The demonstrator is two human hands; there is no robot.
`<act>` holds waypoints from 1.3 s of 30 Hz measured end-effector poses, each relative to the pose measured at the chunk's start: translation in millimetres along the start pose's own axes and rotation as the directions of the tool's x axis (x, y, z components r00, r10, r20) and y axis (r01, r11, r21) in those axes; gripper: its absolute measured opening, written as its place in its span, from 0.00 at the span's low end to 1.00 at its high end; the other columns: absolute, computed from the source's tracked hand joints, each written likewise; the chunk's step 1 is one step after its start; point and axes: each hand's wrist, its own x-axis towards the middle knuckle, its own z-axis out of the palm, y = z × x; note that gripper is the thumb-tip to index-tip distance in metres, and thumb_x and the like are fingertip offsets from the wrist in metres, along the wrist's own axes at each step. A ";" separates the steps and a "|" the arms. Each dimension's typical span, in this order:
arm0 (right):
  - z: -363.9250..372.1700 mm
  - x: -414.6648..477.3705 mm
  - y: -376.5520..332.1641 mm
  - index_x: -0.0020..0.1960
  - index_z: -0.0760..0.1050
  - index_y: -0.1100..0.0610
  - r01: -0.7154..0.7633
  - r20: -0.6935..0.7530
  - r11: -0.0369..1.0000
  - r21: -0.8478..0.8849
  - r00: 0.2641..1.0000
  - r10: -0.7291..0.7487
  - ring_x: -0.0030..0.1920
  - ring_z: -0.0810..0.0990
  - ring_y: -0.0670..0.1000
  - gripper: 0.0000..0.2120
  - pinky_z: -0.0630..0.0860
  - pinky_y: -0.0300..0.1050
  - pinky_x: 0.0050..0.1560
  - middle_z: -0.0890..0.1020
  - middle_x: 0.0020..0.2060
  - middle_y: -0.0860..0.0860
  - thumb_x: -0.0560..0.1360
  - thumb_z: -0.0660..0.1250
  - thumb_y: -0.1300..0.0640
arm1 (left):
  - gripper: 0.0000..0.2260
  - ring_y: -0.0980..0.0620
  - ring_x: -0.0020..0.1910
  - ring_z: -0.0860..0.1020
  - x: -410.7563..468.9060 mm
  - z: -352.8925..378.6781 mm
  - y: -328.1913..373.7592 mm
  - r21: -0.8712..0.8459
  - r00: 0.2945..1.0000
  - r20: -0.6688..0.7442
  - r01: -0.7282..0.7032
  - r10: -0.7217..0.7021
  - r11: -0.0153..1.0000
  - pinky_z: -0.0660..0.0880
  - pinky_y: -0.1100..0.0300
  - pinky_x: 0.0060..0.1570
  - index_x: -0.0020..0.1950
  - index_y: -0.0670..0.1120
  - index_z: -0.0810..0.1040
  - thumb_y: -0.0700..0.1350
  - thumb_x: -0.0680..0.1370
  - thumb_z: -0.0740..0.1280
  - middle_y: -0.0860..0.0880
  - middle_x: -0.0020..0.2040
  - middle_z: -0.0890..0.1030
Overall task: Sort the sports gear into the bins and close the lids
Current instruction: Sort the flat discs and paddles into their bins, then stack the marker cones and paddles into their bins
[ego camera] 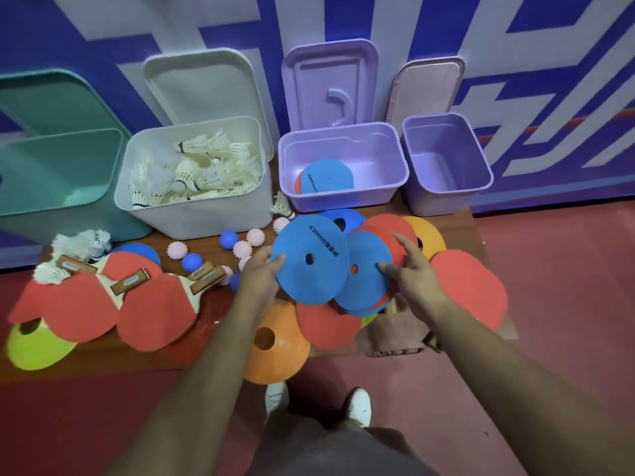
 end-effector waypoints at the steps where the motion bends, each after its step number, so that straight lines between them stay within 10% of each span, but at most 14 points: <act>1: 1.6 -0.9 -4.8 0.67 0.69 0.46 -0.011 0.012 1.000 0.030 1.000 0.010 0.50 0.83 0.45 0.26 0.81 0.42 0.46 0.81 0.54 0.47 0.76 0.67 0.69 | 0.05 0.46 0.49 0.82 -4.7 9.6 -0.1 0.007 0.999 0.031 0.019 -0.019 1.000 0.79 0.52 0.48 0.52 0.42 0.76 0.36 0.81 0.61 0.43 0.51 0.83; 7: 2.0 -2.5 -22.4 0.63 0.72 0.46 -0.085 0.071 0.984 0.155 0.995 0.075 0.54 0.83 0.50 0.21 0.81 0.47 0.53 0.83 0.55 0.48 0.78 0.63 0.68 | 0.14 0.42 0.56 0.80 -7.6 45.4 -20.1 0.156 1.000 0.028 -0.006 0.002 0.988 0.77 0.43 0.56 0.53 0.47 0.75 0.50 0.72 0.72 0.43 0.55 0.82; 12: 4.7 -3.7 -29.0 0.76 0.62 0.49 -0.087 0.076 0.993 -0.084 0.993 0.093 0.66 0.72 0.47 0.27 0.70 0.47 0.68 0.70 0.69 0.44 0.80 0.63 0.45 | 0.17 0.43 0.49 0.82 -5.2 59.6 -21.2 0.277 0.999 -0.031 -0.022 0.032 0.961 0.78 0.47 0.50 0.52 0.45 0.73 0.48 0.69 0.74 0.44 0.48 0.82; 22: 23.2 59.2 -76.6 0.61 0.67 0.59 0.005 -0.041 0.977 -0.214 0.999 -0.014 0.49 0.81 0.53 0.20 0.79 0.46 0.41 0.79 0.52 0.55 0.71 0.68 0.67 | 0.13 0.46 0.47 0.81 38.6 69.4 61.5 0.203 0.998 0.008 -0.066 0.066 0.977 0.77 0.52 0.47 0.49 0.46 0.77 0.34 0.67 0.65 0.44 0.48 0.82; 32: 61.9 194.2 -99.2 0.65 0.70 0.62 0.019 -0.152 0.945 -0.328 0.986 -0.072 0.49 0.80 0.56 0.24 0.80 0.55 0.51 0.79 0.50 0.56 0.71 0.70 0.69 | 0.31 0.44 0.56 0.79 179.3 70.8 98.6 0.448 0.992 -0.010 -0.108 0.125 0.888 0.78 0.49 0.55 0.65 0.46 0.71 0.43 0.60 0.67 0.43 0.59 0.77; 39: 79.3 266.6 -80.5 0.54 0.71 0.58 -0.115 -0.234 0.961 -0.253 0.971 0.054 0.51 0.80 0.57 0.13 0.78 0.53 0.53 0.78 0.48 0.55 0.71 0.64 0.68 | 0.24 0.42 0.59 0.75 250.8 76.8 85.8 0.675 0.979 0.083 -0.194 0.188 0.712 0.74 0.53 0.58 0.64 0.41 0.73 0.36 0.67 0.68 0.38 0.61 0.73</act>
